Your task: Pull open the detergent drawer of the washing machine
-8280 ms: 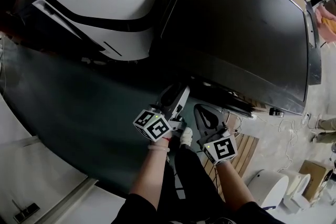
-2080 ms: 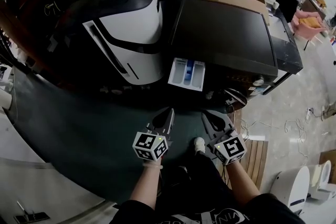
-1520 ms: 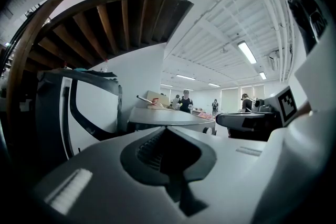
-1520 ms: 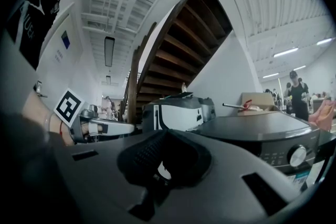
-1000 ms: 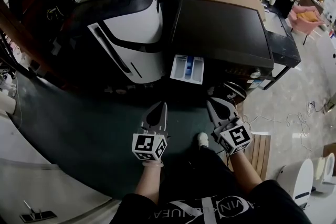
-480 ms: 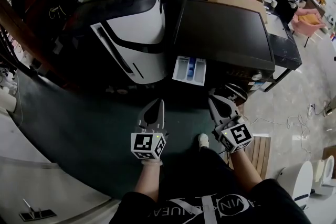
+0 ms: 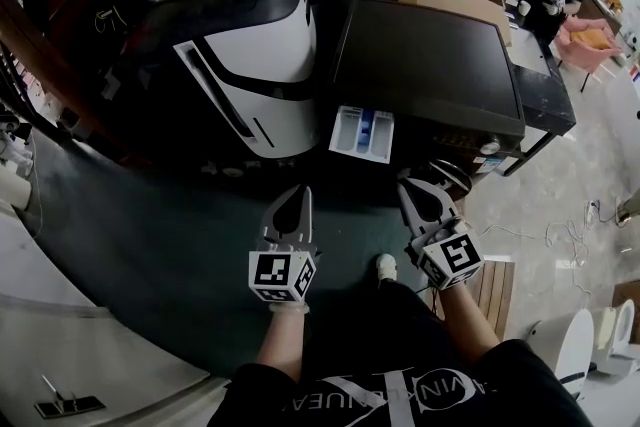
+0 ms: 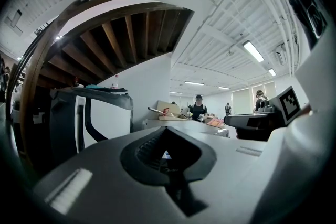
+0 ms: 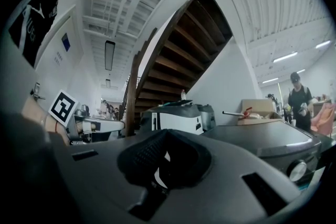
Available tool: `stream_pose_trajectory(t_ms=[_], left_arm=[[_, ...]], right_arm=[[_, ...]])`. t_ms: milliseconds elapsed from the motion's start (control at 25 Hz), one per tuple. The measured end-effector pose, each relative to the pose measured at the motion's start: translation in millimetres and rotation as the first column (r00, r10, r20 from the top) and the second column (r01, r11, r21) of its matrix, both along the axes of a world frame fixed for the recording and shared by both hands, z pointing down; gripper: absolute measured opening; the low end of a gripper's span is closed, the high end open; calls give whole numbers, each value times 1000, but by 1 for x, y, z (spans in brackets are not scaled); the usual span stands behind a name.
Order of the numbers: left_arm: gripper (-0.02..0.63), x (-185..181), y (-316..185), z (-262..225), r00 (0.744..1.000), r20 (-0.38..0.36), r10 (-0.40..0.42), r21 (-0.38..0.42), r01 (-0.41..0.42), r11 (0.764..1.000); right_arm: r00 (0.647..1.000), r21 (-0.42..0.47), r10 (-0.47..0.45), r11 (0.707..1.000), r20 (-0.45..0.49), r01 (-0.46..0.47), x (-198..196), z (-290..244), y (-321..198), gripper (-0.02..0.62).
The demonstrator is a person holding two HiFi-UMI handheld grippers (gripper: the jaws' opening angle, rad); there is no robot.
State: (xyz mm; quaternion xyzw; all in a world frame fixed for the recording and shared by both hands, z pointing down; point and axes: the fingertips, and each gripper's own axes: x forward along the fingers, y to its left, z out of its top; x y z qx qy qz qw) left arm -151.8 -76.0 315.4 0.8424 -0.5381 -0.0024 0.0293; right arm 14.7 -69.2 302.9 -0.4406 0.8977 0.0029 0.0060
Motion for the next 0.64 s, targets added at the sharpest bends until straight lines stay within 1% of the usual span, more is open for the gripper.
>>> stream_pose_trajectory(t_ms=[640], left_arm=[[9, 2, 0, 8, 1000, 11, -8, -13, 8, 1000]], right_arm=[[1000, -5, -5, 1000, 1, 5, 1, 4, 0, 12]])
